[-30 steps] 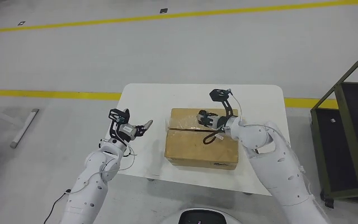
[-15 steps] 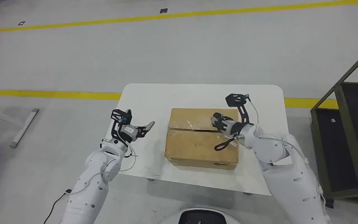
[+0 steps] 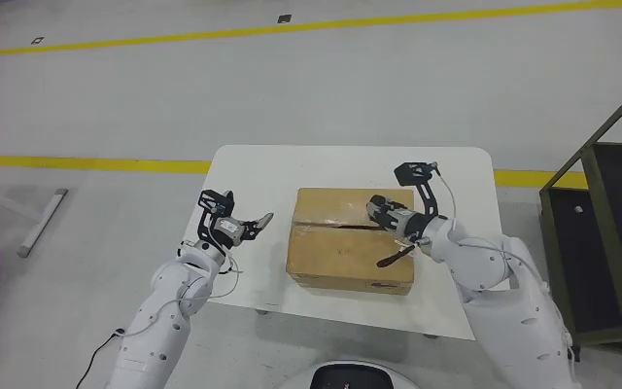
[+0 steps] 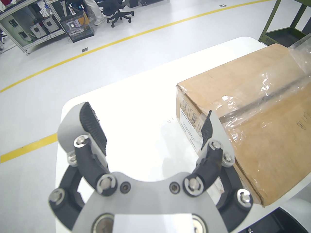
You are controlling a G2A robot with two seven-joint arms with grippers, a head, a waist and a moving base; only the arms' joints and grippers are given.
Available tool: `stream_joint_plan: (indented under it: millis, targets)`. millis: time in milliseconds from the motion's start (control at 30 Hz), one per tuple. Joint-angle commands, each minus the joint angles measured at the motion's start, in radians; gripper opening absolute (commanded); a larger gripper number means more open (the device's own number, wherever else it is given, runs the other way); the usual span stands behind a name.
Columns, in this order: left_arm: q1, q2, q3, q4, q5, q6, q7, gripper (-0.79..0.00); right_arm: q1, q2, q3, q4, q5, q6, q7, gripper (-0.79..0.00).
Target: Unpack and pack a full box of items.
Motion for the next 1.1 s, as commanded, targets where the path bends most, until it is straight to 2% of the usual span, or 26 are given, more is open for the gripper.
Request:
stream_joint_plan:
  millis: [0,267,700,833,1067]
  targets:
    - [0.001,0.0,0.0,0.0,0.0,0.003,0.0,0.0,-0.011,0.003,0.008,-0.012,-0.013,0.009,0.006,-0.785]
    - [-0.003,-0.001,0.011,0.004,-0.001,-0.001,-0.004,0.0,-0.048,0.015,0.03,-0.002,-0.094,0.034,0.015,-0.785]
    - [-0.007,-0.001,0.017,0.011,0.001,-0.01,-0.009,0.0,-0.005,0.013,-0.062,0.09,-0.261,0.059,-0.006,-0.785]
    - [-0.007,-0.001,0.016,0.01,0.002,-0.01,-0.013,0.0,0.004,0.011,-0.064,0.08,-0.232,0.058,-0.004,-0.785]
    - [-0.009,-0.001,0.019,0.011,0.002,-0.012,-0.015,0.0,-0.008,0.018,-0.018,-0.024,-0.158,0.027,0.049,-0.785]
